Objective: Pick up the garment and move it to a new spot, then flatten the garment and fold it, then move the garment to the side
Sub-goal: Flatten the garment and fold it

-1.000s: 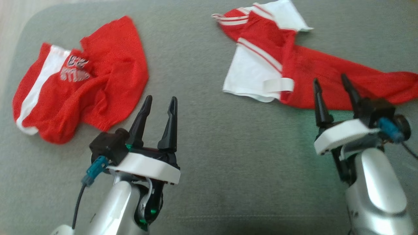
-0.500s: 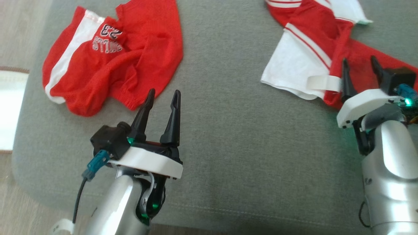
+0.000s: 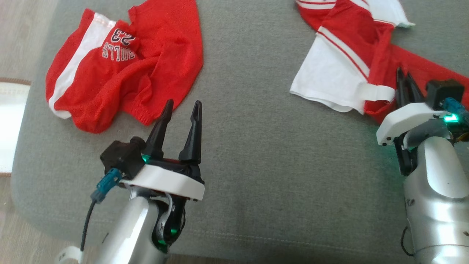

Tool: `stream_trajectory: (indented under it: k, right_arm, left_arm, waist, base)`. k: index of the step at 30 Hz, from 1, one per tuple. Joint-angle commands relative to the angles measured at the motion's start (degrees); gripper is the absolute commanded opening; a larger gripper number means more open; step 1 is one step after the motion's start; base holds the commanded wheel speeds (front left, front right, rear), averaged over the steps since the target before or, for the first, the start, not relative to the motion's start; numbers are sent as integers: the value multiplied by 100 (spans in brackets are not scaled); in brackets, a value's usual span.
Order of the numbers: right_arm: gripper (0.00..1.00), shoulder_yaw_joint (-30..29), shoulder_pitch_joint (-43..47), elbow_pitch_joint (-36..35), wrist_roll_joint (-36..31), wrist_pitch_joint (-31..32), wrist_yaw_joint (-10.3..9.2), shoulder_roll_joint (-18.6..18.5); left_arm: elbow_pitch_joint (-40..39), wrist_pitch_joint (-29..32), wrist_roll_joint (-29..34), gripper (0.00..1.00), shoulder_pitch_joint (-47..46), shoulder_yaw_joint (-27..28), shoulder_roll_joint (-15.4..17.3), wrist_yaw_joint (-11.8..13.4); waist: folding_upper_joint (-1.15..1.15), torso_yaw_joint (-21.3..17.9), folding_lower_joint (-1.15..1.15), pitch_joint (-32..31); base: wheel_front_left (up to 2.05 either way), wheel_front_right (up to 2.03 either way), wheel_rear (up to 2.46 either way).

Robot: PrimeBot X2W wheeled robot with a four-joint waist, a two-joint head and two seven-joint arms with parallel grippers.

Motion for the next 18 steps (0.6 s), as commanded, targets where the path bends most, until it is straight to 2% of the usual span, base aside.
stream_trajectory:
  k: [1, 10, 18]
  right_arm:
    - [0, 128, -147, -156, -6, -73, 22, 79]
    - [0, 37, 295, -673, 428, -305, 22, 115]
    - [0, -44, 875, -1655, 989, 26, 22, 117]
  left_arm:
    - [-175, -31, 11, 100, -138, 208, 22, 23]
    - [-139, -31, 73, 100, 10, 325, 22, 15]
    - [-153, -31, 121, 100, 193, 400, 22, 8]
  waist:
    - [0, -47, 0, -43]
    - [0, -434, 0, -413]
    - [0, -818, 0, -655]
  base:
    - [0, 0, 0]
    - [0, 0, 0]
    - [0, 0, 0]
